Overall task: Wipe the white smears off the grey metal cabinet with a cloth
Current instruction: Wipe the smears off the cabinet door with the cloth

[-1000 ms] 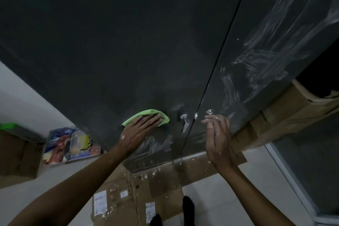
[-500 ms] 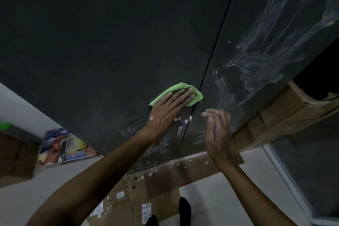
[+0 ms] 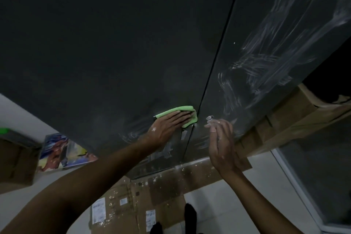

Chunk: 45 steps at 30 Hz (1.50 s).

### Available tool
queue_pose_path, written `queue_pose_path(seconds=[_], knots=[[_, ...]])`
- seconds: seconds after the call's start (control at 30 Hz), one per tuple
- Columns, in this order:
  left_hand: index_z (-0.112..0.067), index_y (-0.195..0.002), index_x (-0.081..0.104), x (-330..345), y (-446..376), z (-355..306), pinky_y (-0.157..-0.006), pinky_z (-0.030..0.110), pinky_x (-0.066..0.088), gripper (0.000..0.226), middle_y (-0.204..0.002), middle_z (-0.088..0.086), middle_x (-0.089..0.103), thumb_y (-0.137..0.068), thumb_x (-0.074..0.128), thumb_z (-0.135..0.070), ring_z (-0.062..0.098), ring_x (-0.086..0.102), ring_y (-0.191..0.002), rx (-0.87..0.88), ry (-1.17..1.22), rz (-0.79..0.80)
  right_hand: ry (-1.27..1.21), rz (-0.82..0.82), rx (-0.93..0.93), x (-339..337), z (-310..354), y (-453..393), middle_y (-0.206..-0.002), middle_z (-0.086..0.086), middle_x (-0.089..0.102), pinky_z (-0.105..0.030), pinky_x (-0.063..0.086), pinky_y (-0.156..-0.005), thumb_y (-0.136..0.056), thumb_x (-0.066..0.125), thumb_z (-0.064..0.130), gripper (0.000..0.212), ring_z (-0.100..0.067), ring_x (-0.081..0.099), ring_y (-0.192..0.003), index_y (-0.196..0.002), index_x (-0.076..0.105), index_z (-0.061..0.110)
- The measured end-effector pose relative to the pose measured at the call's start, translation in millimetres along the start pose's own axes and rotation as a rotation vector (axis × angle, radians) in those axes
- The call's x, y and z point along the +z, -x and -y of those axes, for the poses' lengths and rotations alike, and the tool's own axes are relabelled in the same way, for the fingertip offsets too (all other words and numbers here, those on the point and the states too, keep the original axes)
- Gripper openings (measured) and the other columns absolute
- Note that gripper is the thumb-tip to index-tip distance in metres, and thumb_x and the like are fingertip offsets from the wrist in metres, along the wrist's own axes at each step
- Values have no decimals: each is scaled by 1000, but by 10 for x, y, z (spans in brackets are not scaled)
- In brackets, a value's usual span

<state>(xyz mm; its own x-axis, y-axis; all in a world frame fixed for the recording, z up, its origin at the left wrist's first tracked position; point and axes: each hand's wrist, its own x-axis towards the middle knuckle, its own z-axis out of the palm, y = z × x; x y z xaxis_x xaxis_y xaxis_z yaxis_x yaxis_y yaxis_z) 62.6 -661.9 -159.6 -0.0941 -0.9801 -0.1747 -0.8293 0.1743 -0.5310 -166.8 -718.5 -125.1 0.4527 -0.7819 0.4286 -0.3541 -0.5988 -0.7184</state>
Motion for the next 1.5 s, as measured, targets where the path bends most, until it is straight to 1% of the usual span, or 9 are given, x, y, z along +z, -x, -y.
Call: queue_pose_path(seconds=[0.33,0.5,0.63,0.7,0.93,1.17,1.3,1.43,1.5], knots=[[-22,-163,-3,723,1399,468,-127,32,25,106,-173,-6,8,-93,76,-15,10,19,-155,-74,29,-213,-82,8,-100,400,173,73,-115,5,61,-25,38,-108,-110,39,17,28,-4,47,-122,-109,66,17],[-17,-164,-14,988,1998,687,-131,34,2,150,-174,2,-15,-64,98,-16,10,41,-148,-171,10,-87,-86,47,-98,562,276,212,-117,17,54,-19,35,-109,-110,38,21,31,-1,45,-126,-108,69,16],[-28,-166,15,1059,1971,621,-130,39,16,122,-173,-1,21,-73,93,-16,15,4,-161,-149,88,-92,-94,34,-102,597,314,275,-118,16,56,-20,38,-108,-110,38,21,33,-1,46,-125,-108,70,14],[-31,-165,22,988,1801,549,-123,42,31,107,-172,-4,22,-81,85,-13,18,26,-157,-154,160,-121,-94,37,-93,602,320,288,-118,16,55,-22,39,-108,-110,37,22,33,-1,46,-125,-109,70,14],[-31,-166,-13,603,906,213,-127,40,-9,111,-174,-6,-19,-92,65,-4,17,-9,-160,-105,236,-117,-68,33,-109,550,258,194,-118,12,57,-22,36,-108,-111,35,25,34,-7,47,-124,-111,68,16],[-29,-166,-11,674,909,250,-128,37,-7,102,-174,-5,-14,-99,64,-10,13,-13,-158,-84,173,-139,-48,55,-76,542,260,95,-127,0,58,-14,33,-105,-108,41,26,29,-10,46,-125,-119,67,20],[-29,-166,-10,906,1349,403,-130,35,-7,114,-174,-5,-17,-88,70,-4,13,-24,-157,-140,149,-228,-47,18,-84,556,251,-12,-129,5,55,-32,42,-105,-107,46,22,25,-11,46,-127,-118,68,18],[-23,-163,-19,1114,1871,607,-129,34,-3,137,-172,-2,-25,-78,87,-12,13,3,-159,-226,121,-259,-48,15,-109,585,264,-2,-130,15,49,-33,43,-106,-108,46,23,25,-9,44,-128,-117,68,19],[-27,-165,-14,1099,1951,658,-128,33,-3,114,-173,-5,-20,-91,72,-14,11,15,-158,-266,99,-361,-46,21,-112,620,275,22,-130,18,47,-26,41,-106,-107,48,20,23,-10,45,-127,-119,67,20]])
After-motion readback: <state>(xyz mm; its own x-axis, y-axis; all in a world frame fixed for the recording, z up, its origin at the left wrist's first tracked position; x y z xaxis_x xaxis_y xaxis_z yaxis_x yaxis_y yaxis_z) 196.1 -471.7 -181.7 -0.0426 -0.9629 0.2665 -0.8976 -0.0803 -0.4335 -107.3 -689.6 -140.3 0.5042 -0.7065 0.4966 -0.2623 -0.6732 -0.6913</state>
